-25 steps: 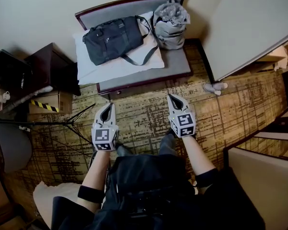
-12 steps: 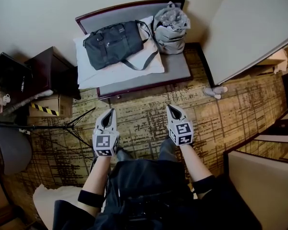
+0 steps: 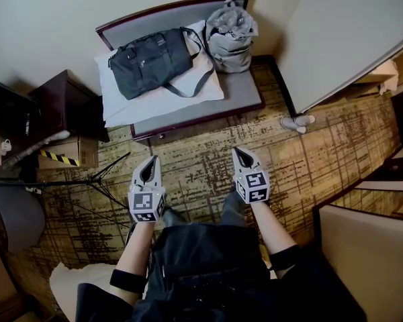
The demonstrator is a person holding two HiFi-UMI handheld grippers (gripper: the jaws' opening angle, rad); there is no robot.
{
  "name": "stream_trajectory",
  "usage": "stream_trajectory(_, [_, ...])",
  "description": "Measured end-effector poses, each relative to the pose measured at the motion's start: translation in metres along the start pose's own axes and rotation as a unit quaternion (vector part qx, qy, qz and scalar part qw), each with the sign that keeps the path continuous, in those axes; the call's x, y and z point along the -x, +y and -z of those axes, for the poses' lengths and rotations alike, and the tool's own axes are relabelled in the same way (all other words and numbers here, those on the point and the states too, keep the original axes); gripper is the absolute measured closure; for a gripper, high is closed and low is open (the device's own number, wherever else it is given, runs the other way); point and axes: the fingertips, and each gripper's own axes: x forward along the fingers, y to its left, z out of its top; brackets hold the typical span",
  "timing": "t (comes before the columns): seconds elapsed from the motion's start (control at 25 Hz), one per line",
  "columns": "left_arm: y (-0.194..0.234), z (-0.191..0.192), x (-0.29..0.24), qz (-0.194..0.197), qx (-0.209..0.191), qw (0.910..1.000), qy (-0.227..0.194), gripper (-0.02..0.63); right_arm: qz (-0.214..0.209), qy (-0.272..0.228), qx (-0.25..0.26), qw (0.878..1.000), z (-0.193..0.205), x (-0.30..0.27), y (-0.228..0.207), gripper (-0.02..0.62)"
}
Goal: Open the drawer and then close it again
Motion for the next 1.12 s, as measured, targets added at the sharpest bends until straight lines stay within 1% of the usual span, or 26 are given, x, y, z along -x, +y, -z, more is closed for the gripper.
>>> stream_trajectory(0.24, [-0.004,0.0,-0.003,0.006,-0.003,1.0,0.004,0.604,0.005,0.002,-0.006,1.0,0.006,0.002,-0.002,0.589])
stream_trajectory(0.4, [-0.015,0.002,-0.003,0.025,-0.006,0.9996,0.007,0.604,0.006,0.004,-0.008,1.0,0.011,0.003,-0.003,0.589])
stream_trajectory(0.48, [-0.02,0.002,-0.005,0.028,-0.009,0.9995,0.01,0.604,0.007,0.004,-0.008,1.0,0.011,0.004,-0.005,0.589])
stream_trajectory(0.72, [-0.039,0.0,-0.023,0.03,-0.014,0.9993,0.019,0.604,0.004,0.006,-0.009,1.0,0.012,0.007,-0.03,0.589])
stream_trajectory(0.84, [-0.062,-0.006,-0.036,0.042,-0.017,0.9987,0.023,0.604,-0.005,0.009,-0.008,1.0,0.013,0.011,-0.045,0.589])
stream_trajectory(0.92, [-0.078,-0.012,-0.045,0.041,-0.016,0.9988,0.023,0.604,-0.016,0.01,-0.005,1.0,0.012,0.013,-0.055,0.588])
stream_trajectory(1.12, [-0.111,-0.024,-0.062,0.009,-0.002,0.9998,0.015,0.604,-0.058,0.024,0.02,0.998,0.02,0.017,-0.077,0.588])
